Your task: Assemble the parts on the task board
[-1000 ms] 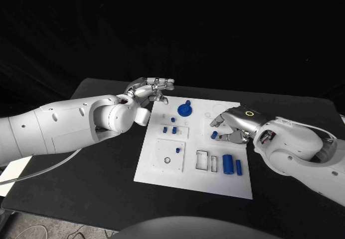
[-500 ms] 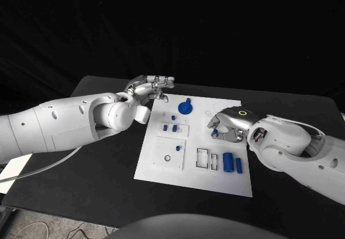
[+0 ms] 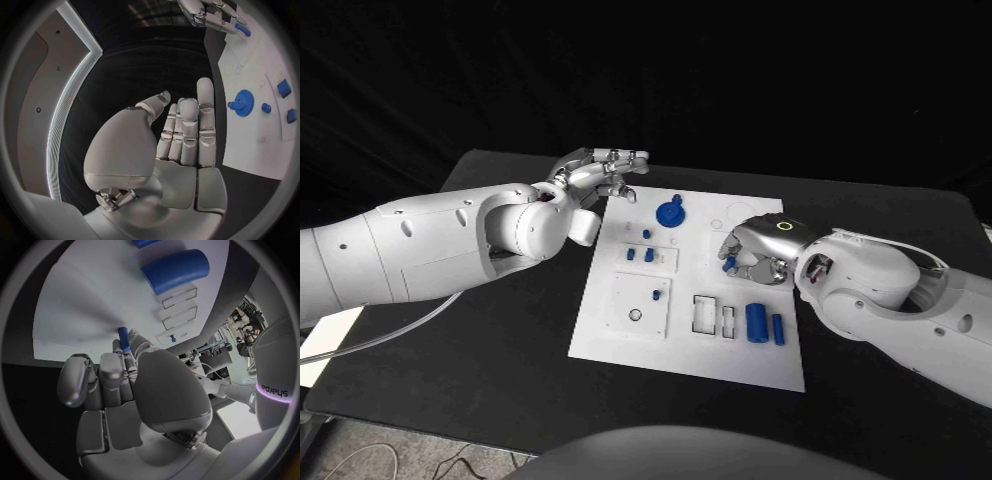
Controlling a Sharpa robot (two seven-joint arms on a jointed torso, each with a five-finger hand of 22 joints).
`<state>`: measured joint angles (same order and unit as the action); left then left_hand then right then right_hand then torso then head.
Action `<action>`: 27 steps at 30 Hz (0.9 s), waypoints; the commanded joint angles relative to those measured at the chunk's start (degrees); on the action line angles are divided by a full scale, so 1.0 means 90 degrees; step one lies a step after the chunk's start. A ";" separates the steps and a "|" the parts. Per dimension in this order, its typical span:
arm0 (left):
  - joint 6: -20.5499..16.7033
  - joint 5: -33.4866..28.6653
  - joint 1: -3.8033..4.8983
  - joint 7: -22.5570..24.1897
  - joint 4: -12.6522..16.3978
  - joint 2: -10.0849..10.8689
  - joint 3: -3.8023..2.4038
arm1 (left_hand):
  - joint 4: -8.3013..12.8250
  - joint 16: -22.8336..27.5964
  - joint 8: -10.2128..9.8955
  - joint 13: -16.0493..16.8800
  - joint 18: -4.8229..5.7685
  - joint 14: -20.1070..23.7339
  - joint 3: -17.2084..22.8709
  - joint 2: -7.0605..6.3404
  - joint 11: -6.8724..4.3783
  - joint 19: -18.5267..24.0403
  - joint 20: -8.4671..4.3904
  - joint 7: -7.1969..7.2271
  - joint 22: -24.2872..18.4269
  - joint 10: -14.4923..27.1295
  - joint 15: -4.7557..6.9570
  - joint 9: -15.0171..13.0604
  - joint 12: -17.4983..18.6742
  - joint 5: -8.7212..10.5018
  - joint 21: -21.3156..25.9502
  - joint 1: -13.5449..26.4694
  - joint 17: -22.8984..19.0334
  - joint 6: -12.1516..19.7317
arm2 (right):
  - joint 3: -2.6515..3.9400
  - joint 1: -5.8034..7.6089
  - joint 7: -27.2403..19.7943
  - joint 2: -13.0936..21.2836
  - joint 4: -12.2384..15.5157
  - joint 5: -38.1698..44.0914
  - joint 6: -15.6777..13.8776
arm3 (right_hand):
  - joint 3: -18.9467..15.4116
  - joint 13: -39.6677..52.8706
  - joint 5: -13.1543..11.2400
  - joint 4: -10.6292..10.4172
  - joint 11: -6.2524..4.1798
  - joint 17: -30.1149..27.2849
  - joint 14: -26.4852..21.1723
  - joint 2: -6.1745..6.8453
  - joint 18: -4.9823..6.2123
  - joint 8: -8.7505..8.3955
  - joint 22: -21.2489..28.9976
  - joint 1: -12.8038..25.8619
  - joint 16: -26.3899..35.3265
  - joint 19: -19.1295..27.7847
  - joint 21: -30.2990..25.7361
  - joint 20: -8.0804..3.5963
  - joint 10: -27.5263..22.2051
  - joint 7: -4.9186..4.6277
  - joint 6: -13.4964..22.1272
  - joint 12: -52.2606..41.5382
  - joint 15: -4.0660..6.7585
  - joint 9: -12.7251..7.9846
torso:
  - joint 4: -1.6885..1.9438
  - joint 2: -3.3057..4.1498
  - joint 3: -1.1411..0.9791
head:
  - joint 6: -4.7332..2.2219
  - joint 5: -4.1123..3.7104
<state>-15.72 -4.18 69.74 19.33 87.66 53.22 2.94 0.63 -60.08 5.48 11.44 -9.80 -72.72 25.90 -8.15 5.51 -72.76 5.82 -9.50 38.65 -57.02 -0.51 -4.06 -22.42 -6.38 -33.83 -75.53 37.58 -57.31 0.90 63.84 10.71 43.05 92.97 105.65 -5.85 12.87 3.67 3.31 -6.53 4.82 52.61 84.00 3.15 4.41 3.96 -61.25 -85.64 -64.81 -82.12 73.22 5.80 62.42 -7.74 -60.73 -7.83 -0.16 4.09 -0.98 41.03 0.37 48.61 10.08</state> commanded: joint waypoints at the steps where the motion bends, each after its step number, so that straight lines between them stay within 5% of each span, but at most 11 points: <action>1: 0.0112 0.0047 0.0004 0.0033 0.0014 0.0000 -0.0003 | -0.0013 -0.0003 0.0013 0.0006 -0.0065 0.0048 -0.0037 0.0057 -0.0008 0.0018 0.0023 0.0015 -0.0005 0.0031 0.0001 0.0000 -0.0041 -0.0016 0.0021 -0.0001 -0.0005 0.0039 | -0.0001 -0.0006 0.0005 -0.0008 -0.0004 0.0128 0.0047 | 0.0134 -0.0001 -0.0035 0.0022 -0.0013 0.0004 0.0086 -0.0079 0.0089 0.0029 -0.0008 0.0022 -0.0032 -0.0036 0.0022 -0.0018 0.0116 -0.0001 -0.0096 0.0052 0.0049 0.0012 | -0.0001 0.0000 -0.0002 | 0.0006 0.0003; 8: 0.0109 0.0047 0.0004 0.0027 0.0019 0.0006 -0.0003 | -0.0013 -0.0003 0.0013 0.0006 -0.0065 0.0048 -0.0037 0.0057 -0.0008 0.0018 0.0023 0.0015 -0.0005 0.0031 0.0001 0.0000 -0.0041 -0.0016 0.0021 -0.0001 -0.0005 0.0039 | -0.0001 -0.0012 -0.0049 -0.0015 0.0015 0.0138 -0.0101 | 0.0543 0.0017 -0.0044 0.0100 -0.0079 0.0067 0.0096 -0.0194 0.0069 0.0086 -0.0128 0.0002 -0.0106 -0.0083 0.0096 -0.0067 0.0455 0.0035 -0.0356 0.0101 0.0106 0.0053 | -0.0001 0.0006 -0.0001 | 0.0024 -0.0010; 14: 0.0107 0.0047 0.0004 0.0028 0.0018 0.0007 -0.0003 | -0.0013 -0.0003 0.0013 0.0006 -0.0065 0.0048 -0.0037 0.0057 -0.0008 0.0018 0.0023 0.0015 -0.0005 0.0031 0.0001 0.0000 -0.0041 -0.0016 0.0021 -0.0001 -0.0005 0.0039 | -0.0001 -0.0022 -0.0015 -0.0009 0.0046 0.0266 -0.0391 | 0.0949 0.0090 -0.0061 0.0388 -0.0222 0.0261 0.0122 -0.0292 -0.0035 0.0213 -0.0732 -0.0154 -0.0271 -0.0257 0.0464 -0.0194 0.1002 0.0102 -0.0661 0.0024 0.0241 0.0160 | 0.0003 0.0003 -0.0002 | 0.0029 -0.0011; 27: 0.0095 0.0047 0.0004 0.0036 0.0018 0.0010 -0.0003 | -0.0012 -0.0002 0.0010 0.0008 -0.0066 0.0055 -0.0041 0.0062 -0.0006 0.0019 0.0025 0.0013 -0.0006 0.0048 -0.0001 0.0002 -0.0057 -0.0017 0.0025 -0.0002 -0.0016 0.0059 | 0.0005 -0.0027 0.0052 0.0136 0.0325 0.0288 -0.0735 | 0.1207 0.0103 -0.0061 0.0589 -0.0211 0.0279 0.0109 -0.0173 -0.0081 0.0202 -0.0962 -0.0078 -0.0301 -0.0307 0.0608 -0.0222 0.1109 0.0071 -0.0681 0.0134 0.0240 0.0208 | -0.0003 0.0004 0.0000 | 0.0053 -0.0015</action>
<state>-15.73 -4.11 69.74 19.30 87.69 53.30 2.94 0.62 -60.08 5.49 11.43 -9.80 -72.72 25.91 -8.15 5.51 -72.77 5.82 -9.29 38.66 -57.03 -0.50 -4.06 -22.82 -6.38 -33.83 -75.53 37.48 -57.10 0.90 63.57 10.79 44.25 95.49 107.33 -10.09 20.67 4.64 2.62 -3.92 6.75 55.06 83.84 1.94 4.41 5.75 -69.85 -85.51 -67.13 -83.92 78.37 4.00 68.11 -6.82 -66.89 -6.80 1.63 6.01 -0.97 41.04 0.35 49.02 9.98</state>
